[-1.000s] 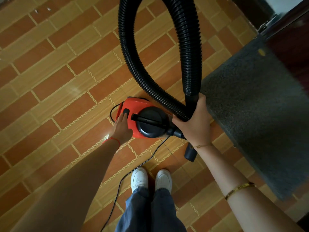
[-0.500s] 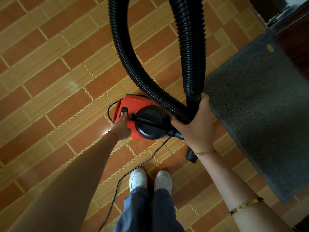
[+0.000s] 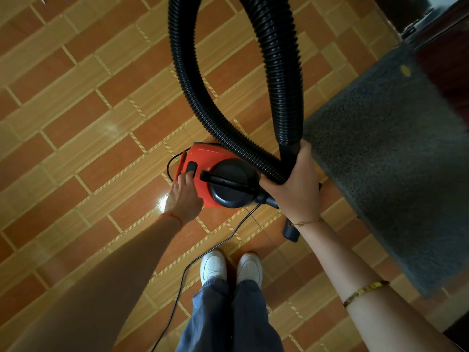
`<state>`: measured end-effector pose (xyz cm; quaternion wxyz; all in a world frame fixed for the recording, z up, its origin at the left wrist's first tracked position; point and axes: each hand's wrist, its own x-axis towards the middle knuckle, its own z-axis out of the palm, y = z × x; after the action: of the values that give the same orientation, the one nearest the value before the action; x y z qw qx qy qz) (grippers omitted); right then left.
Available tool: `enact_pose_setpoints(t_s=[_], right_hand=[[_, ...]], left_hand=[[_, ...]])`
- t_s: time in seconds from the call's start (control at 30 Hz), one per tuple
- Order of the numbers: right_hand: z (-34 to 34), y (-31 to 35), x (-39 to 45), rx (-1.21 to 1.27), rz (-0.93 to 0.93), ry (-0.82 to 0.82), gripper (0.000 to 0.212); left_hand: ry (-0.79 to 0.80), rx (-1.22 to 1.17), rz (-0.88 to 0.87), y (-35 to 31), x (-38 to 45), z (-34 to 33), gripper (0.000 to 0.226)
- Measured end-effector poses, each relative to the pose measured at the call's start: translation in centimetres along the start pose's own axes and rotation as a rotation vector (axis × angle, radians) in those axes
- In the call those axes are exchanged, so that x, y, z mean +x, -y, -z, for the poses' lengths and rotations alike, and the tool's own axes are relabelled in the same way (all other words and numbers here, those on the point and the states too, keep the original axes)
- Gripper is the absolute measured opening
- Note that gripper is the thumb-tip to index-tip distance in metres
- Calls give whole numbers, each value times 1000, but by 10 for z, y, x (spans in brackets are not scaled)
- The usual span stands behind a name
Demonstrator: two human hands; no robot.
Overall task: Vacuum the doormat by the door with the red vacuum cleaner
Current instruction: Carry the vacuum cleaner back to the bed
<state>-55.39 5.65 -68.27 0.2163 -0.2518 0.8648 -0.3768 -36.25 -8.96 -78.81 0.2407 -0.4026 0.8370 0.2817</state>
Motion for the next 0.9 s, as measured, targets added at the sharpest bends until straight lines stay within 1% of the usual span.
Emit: enact_pose_setpoints(t_s=[0.07, 0.13, 0.17, 0.27, 0.4, 0.57, 0.77, 0.9], right_hand=[[2, 1, -1, -5, 2, 8, 62], [4, 2, -1, -10, 9, 20, 62], [6, 3, -1, -13, 11, 25, 61], [9, 3, -1, -13, 8, 46, 61], [12, 1, 0, -27, 10, 71, 67], [15, -2, 4, -38, 3, 107, 69], [21, 1, 1, -5, 3, 163, 68], [32, 12, -5, -23, 56, 176, 64]], left_hand=[[-146, 124, -103, -13, -6, 1, 67], [-225, 196, -225, -25, -7, 2, 68], [-237, 229, -280, -31, -6, 2, 68], [-173, 343, -369, -50, -1, 6, 60], [-63, 453, -359, -64, 9, 8, 53], [55, 487, -340, -76, 20, 14, 33], [112, 520, -341, -72, 15, 14, 34], [146, 453, -320, -73, -4, 21, 35]])
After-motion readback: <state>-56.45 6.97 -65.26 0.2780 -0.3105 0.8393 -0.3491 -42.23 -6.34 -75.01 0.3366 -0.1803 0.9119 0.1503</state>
